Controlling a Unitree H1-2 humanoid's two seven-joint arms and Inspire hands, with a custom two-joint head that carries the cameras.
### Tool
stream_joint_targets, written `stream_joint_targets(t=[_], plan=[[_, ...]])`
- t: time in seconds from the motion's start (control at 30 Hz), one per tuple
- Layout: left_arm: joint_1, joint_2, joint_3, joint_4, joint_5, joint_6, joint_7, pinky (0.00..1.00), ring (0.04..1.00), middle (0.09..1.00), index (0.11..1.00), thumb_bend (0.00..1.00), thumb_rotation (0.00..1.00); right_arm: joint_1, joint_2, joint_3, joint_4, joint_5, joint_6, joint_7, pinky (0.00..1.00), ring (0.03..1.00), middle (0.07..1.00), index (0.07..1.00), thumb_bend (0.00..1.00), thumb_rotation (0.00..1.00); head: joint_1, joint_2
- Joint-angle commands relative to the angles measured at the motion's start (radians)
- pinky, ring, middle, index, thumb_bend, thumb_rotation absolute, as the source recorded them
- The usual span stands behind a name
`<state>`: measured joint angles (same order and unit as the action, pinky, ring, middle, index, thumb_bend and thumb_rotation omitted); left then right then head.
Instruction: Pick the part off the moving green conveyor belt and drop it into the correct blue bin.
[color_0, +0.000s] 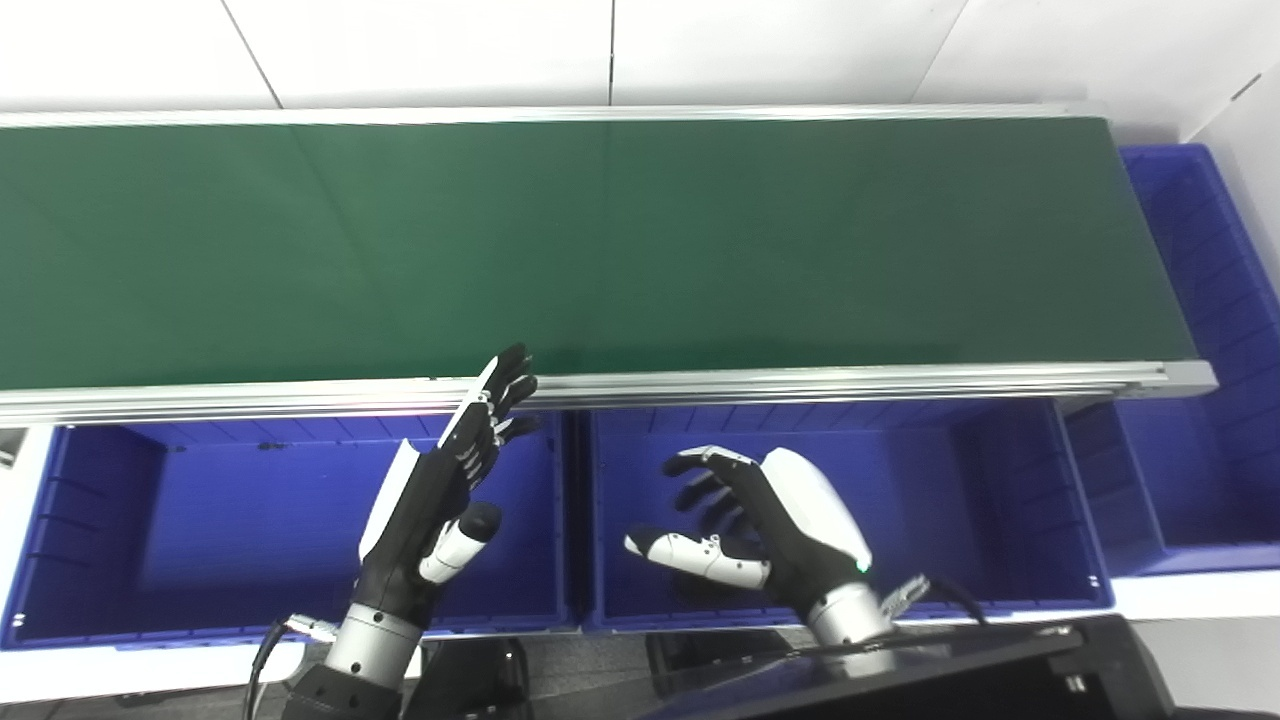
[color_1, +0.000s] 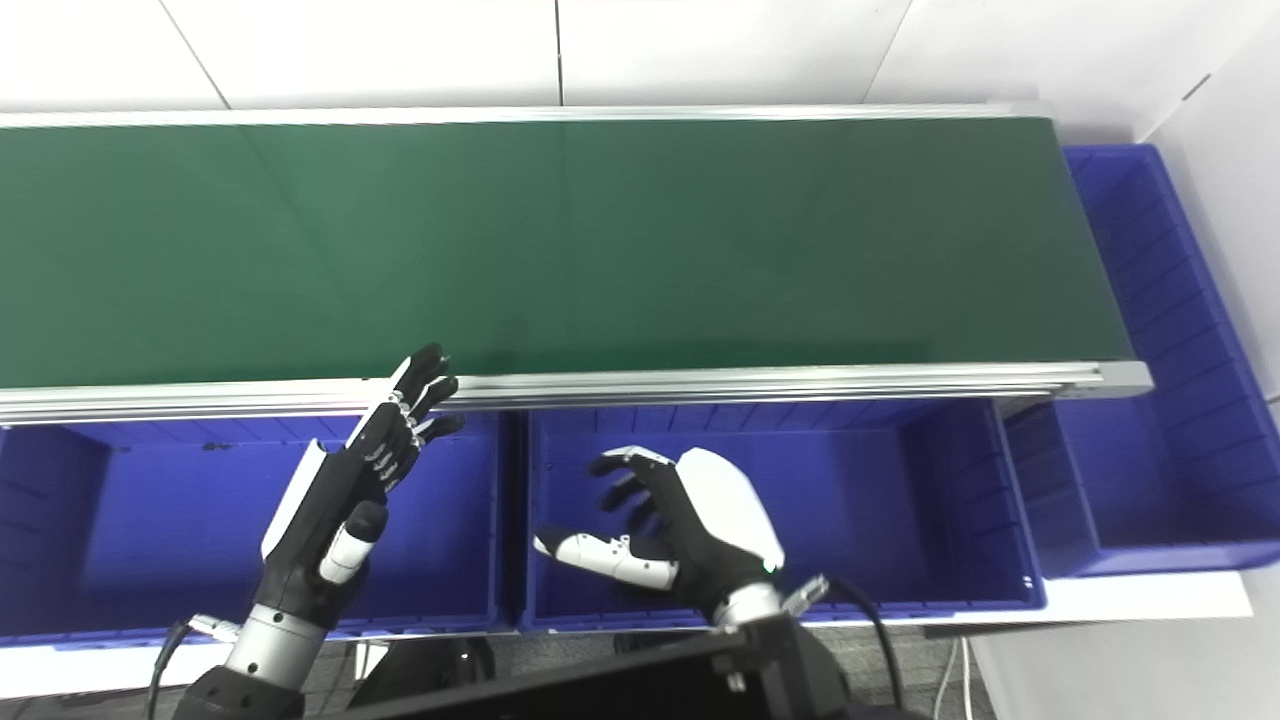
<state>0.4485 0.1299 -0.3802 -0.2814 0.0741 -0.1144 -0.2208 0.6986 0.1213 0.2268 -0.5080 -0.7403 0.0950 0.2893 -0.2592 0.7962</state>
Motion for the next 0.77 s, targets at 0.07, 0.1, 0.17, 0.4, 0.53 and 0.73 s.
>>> stream_joint_targets(t=[0.07, 0.1, 0.17, 0.4, 0.53, 0.73], plan=[[0.015, 0.008, -0.005, 0.009, -0.004, -0.142, 0.0, 0.85, 0.942, 0.971, 0.947, 1.0, 0.93, -0.003, 0.029, -0.009, 0.203, 0.368, -0.528, -0.295, 0.72, 0.785, 0.822, 0.803, 0.78, 0.92, 0.004, -0.05], [0.016, 0.009, -0.003, 0.022, -0.004, -0.155, 0.001, 0.84, 0.941, 0.97, 0.947, 1.0, 0.93, -0.014, 0.026, -0.011, 0.239, 0.374, -0.549, -0.31, 0.73, 0.791, 0.827, 0.809, 0.78, 0.93, 0.006, -0.073], [0.016, 0.013, -0.001, 0.039, -0.005, -0.17, 0.0, 0.84, 0.937, 0.966, 0.945, 1.0, 0.93, -0.035, 0.013, -0.003, 0.292, 0.378, -0.563, -0.345, 0.76, 0.817, 0.847, 0.832, 0.8, 0.93, 0.009, -0.094], [0.027, 0.017, 0.002, 0.066, 0.002, -0.196, -0.002, 0.81, 0.92, 0.952, 0.932, 1.0, 0.92, -0.095, -0.058, 0.087, 0.398, 0.353, -0.565, -0.496, 0.78, 0.855, 0.898, 0.852, 0.86, 0.93, 0.001, -0.131], [0.03, 0.016, 0.002, 0.063, 0.011, -0.195, 0.0, 0.8, 0.914, 0.952, 0.928, 1.0, 0.92, -0.113, -0.096, 0.139, 0.42, 0.372, -0.565, -0.553, 0.77, 0.843, 0.893, 0.856, 0.9, 0.92, 0.014, -0.124], [0.032, 0.016, 0.0, 0.058, 0.0, -0.195, -0.006, 0.81, 0.924, 0.955, 0.928, 1.0, 0.91, -0.127, -0.129, 0.192, 0.433, 0.392, -0.564, -0.582, 0.79, 0.838, 0.89, 0.87, 0.88, 0.9, 0.018, -0.105]])
